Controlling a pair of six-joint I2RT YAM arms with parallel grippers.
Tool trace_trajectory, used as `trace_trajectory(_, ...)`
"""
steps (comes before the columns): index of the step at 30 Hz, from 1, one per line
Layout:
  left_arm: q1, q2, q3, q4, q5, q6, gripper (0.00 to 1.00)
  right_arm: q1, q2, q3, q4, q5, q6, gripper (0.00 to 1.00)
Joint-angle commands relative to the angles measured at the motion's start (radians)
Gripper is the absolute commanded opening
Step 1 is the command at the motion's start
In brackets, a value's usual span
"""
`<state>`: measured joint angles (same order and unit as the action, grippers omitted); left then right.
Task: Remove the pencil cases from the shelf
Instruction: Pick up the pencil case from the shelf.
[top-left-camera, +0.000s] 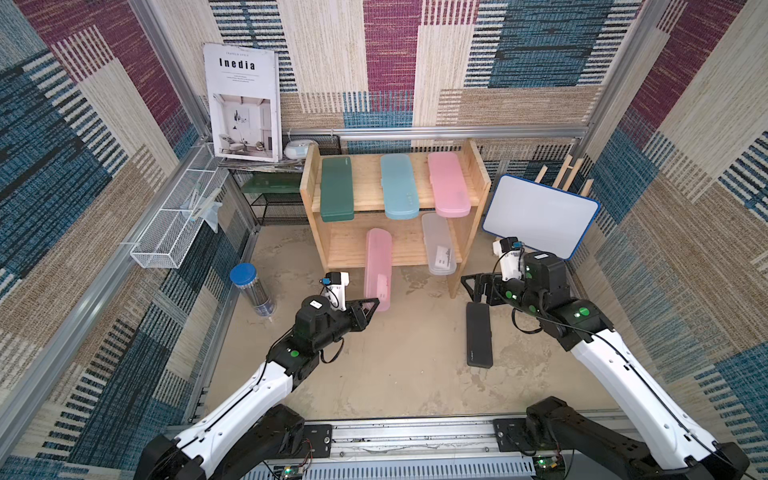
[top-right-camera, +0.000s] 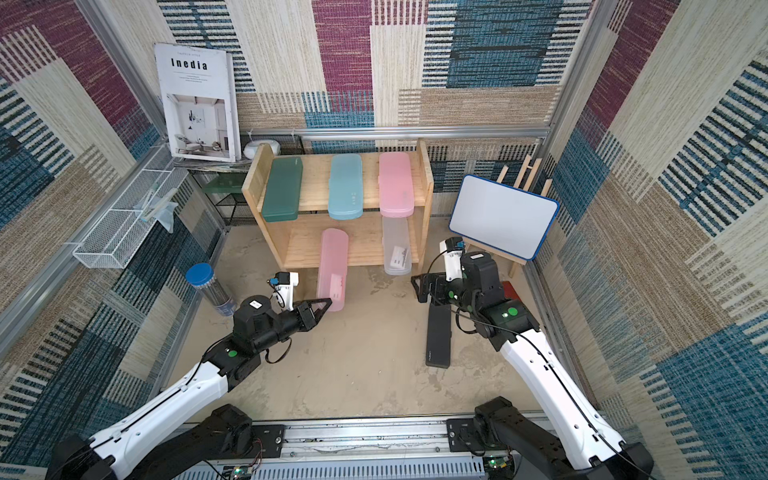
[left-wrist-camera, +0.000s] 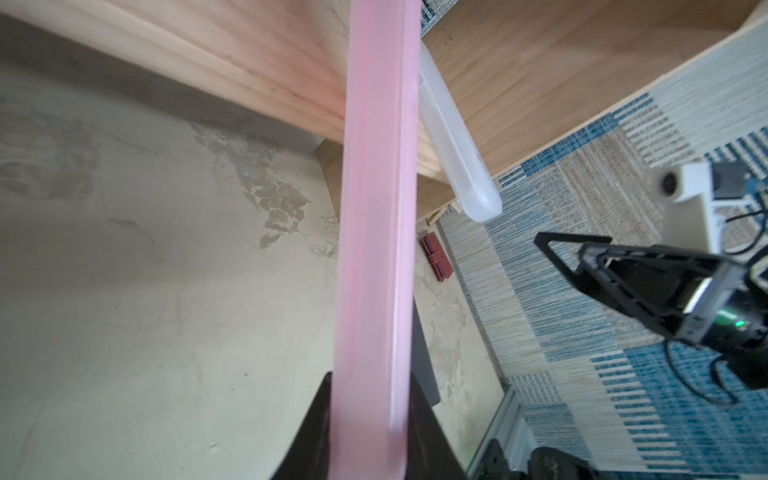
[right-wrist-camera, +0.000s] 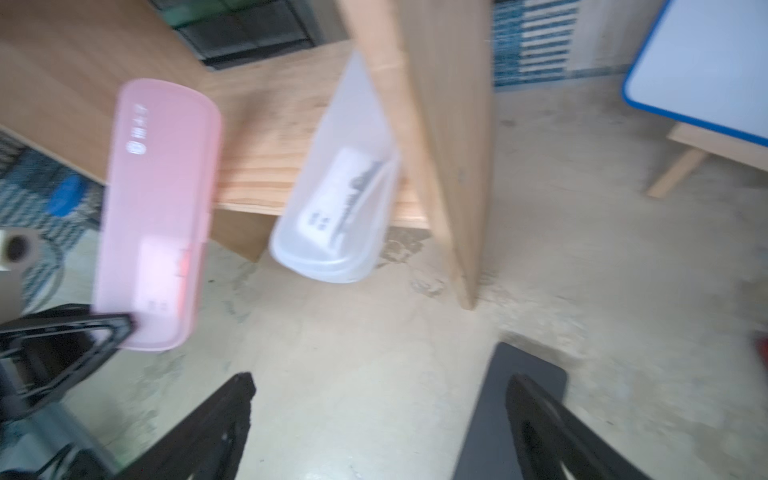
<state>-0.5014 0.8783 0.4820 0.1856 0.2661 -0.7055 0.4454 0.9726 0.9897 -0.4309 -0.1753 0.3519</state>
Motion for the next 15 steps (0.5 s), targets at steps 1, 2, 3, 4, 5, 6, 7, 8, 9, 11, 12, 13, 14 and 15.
trace_trajectory(1, -0.013, -0.097, -0.073, -0.084, -0.114, 0.117, 0.24, 0.122, 0.018, -0.010, 0.191, -0.085, 0.098, 0.99)
trace_trajectory(2, -0.019, -0.134, -0.093, -0.085, -0.125, 0.126, 0.24, 0.171, 0.045, -0.003, 0.220, -0.068, 0.109, 0.99)
trace_trajectory(3, -0.026, -0.172, -0.116, -0.084, -0.133, 0.139, 0.24, 0.219, 0.078, 0.006, 0.248, -0.058, 0.116, 0.99)
trace_trajectory(4, -0.031, -0.205, -0.133, -0.085, -0.141, 0.149, 0.24, 0.248, 0.108, 0.013, 0.273, -0.050, 0.125, 0.99)
trace_trajectory(5, -0.036, -0.244, -0.152, -0.091, -0.149, 0.155, 0.25, 0.272, 0.143, 0.022, 0.294, -0.044, 0.142, 0.99)
trace_trajectory(6, -0.040, -0.283, -0.169, -0.100, -0.156, 0.160, 0.24, 0.286, 0.176, 0.028, 0.325, -0.053, 0.160, 0.99)
trace_trajectory(7, -0.041, -0.316, -0.180, -0.112, -0.163, 0.162, 0.24, 0.293, 0.203, 0.029, 0.360, -0.066, 0.179, 0.99)
trace_trajectory(8, -0.044, -0.353, -0.191, -0.125, -0.168, 0.162, 0.24, 0.300, 0.234, 0.031, 0.400, -0.078, 0.198, 0.99)
trace_trajectory(9, -0.044, -0.386, -0.203, -0.141, -0.169, 0.165, 0.24, 0.311, 0.262, 0.037, 0.437, -0.088, 0.210, 0.99)
trace_trajectory(11, -0.046, -0.440, -0.216, -0.176, -0.173, 0.169, 0.24, 0.330, 0.323, 0.061, 0.485, -0.097, 0.223, 0.99)
trace_trajectory(12, -0.046, -0.469, -0.218, -0.193, -0.174, 0.168, 0.24, 0.341, 0.357, 0.082, 0.500, -0.104, 0.222, 0.99)
trace_trajectory(13, -0.046, -0.489, -0.222, -0.207, -0.176, 0.168, 0.24, 0.352, 0.387, 0.103, 0.508, -0.109, 0.222, 0.99)
trace_trajectory(14, -0.046, -0.511, -0.225, -0.218, -0.173, 0.167, 0.24, 0.363, 0.423, 0.133, 0.512, -0.115, 0.219, 0.99)
trace_trajectory(15, -0.046, -0.530, -0.226, -0.231, -0.175, 0.168, 0.24, 0.380, 0.460, 0.163, 0.516, -0.123, 0.210, 0.99)
